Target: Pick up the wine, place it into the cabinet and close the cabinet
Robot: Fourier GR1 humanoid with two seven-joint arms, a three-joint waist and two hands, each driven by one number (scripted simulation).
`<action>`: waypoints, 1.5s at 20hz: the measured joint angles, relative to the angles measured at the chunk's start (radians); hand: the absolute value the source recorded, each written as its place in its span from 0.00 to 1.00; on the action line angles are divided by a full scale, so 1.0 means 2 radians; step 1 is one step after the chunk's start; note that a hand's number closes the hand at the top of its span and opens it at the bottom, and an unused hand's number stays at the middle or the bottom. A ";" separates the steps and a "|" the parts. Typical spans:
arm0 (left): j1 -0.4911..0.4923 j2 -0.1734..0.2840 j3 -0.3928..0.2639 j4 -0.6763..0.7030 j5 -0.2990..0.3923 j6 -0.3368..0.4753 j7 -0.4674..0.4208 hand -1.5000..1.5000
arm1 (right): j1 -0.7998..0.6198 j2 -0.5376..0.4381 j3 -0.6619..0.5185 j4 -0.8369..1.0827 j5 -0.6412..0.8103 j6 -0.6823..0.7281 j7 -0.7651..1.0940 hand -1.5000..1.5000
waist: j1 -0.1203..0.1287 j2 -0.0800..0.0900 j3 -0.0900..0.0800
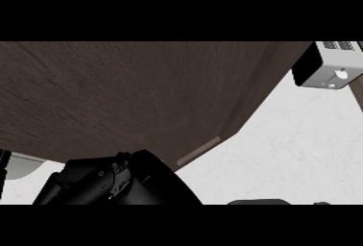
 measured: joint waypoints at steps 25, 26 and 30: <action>-0.022 -0.037 0.029 0.011 -0.031 -0.002 0.040 0.00 | -0.186 0.016 -0.177 0.400 -0.044 0.142 -0.218 1.00 | -0.006 -0.014 -0.002; -0.026 -0.037 0.029 0.014 -0.031 -0.002 0.043 0.00 | -0.185 0.015 -0.179 0.406 -0.044 0.149 -0.229 1.00 | -0.006 -0.015 -0.003; -0.033 -0.040 0.027 0.013 -0.035 0.001 0.048 0.00 | -0.186 0.009 -0.180 0.424 -0.036 0.167 -0.254 1.00 | -0.005 -0.019 -0.003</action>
